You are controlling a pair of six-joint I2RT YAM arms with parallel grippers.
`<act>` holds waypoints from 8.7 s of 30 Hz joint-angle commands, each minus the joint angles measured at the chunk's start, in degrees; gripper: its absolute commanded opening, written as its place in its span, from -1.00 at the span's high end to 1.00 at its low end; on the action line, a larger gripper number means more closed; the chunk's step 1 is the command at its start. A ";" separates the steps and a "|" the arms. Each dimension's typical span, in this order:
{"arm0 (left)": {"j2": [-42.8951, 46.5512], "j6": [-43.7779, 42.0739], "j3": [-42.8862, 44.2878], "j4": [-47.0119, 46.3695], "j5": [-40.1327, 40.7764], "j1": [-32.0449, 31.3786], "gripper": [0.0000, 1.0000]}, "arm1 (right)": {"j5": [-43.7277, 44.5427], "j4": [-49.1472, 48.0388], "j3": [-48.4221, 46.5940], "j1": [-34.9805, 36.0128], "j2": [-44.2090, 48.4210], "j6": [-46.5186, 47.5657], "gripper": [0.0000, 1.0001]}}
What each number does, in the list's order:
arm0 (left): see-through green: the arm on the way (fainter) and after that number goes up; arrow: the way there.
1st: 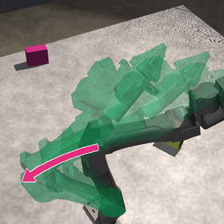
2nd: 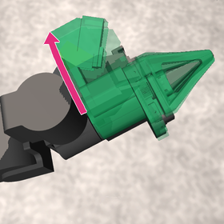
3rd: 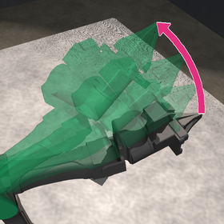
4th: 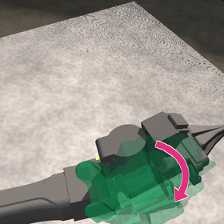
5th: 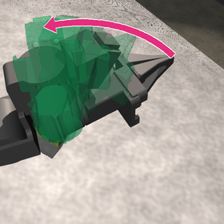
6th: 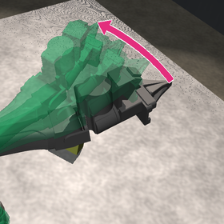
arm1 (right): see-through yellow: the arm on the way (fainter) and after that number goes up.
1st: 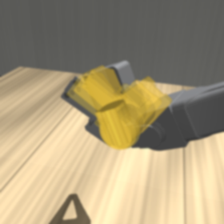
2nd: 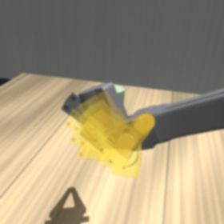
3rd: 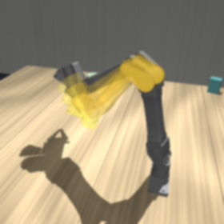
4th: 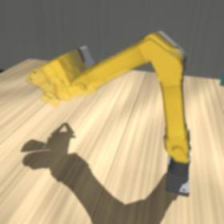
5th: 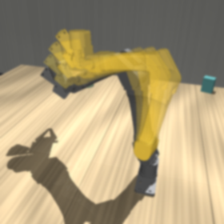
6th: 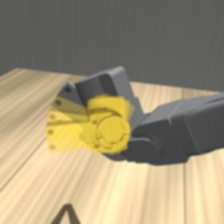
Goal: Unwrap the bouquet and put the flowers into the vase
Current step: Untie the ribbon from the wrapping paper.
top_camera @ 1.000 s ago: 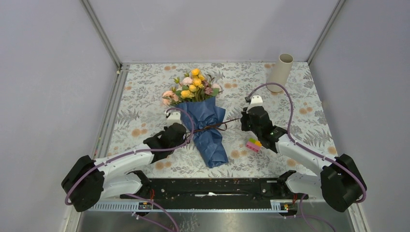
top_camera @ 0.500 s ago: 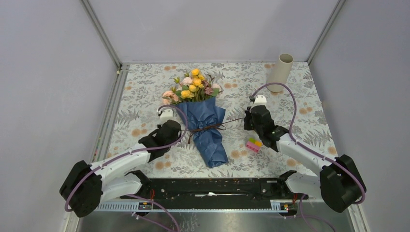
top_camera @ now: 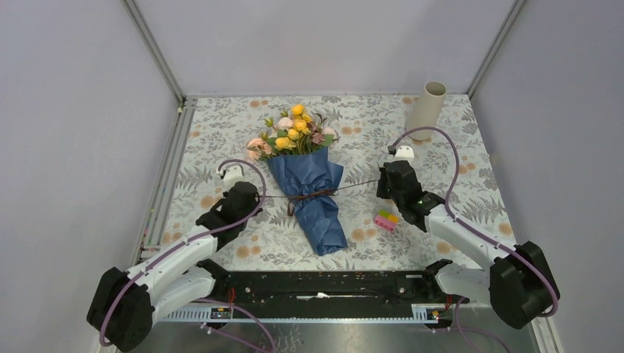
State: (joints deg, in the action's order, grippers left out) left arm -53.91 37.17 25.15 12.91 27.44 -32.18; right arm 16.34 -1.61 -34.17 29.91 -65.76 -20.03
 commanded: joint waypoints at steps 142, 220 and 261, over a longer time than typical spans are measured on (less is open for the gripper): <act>17.36 -1.06 21.68 16.93 -18.85 39.04 1.00 | 0.35 19.34 -12.94 -29.56 14.16 0.04 1.00; -6.04 8.43 13.15 -9.81 -29.35 -2.79 -0.55 | -17.11 -1.16 -4.61 22.97 3.30 -19.77 -0.25; -12.82 2.63 6.58 -27.02 -30.40 -5.84 -0.22 | 1.76 15.78 -3.84 29.59 -1.84 -17.72 0.30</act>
State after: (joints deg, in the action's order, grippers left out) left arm -74.19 46.63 31.83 -10.94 -3.51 -36.88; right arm 8.86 4.10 -32.99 58.98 -74.96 -40.75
